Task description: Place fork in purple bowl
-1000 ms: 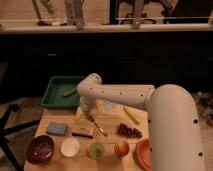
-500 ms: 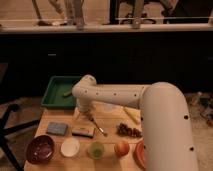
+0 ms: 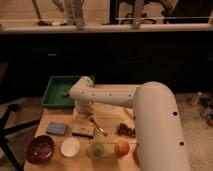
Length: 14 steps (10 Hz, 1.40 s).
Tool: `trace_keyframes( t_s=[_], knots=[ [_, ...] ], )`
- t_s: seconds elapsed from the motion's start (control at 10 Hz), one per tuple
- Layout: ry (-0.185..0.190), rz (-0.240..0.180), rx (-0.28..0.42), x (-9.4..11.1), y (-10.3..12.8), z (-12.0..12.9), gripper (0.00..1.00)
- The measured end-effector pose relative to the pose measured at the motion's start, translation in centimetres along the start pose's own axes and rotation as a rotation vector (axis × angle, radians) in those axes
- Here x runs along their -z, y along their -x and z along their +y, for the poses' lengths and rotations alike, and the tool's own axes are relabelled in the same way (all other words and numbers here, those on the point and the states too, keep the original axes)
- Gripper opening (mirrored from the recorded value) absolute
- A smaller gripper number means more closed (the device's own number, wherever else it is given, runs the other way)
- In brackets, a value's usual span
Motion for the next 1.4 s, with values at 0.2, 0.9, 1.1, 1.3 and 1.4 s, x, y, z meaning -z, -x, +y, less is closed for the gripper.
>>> trace_keyframes(
  t_s=[0.2, 0.9, 1.1, 1.3, 1.4],
  knots=[
    [0.004, 0.017, -0.005, -0.8, -0.2, -0.2, 0.8],
    [0.012, 0.037, -0.011, -1.5, -0.9, -0.8, 0.8],
    [0.015, 0.039, -0.007, -1.7, -0.9, -0.8, 0.8],
    [0.018, 0.047, -0.001, -2.0, -0.9, -0.8, 0.8],
    [0.016, 0.048, 0.001, -2.1, -0.8, -0.7, 0.77]
  ],
)
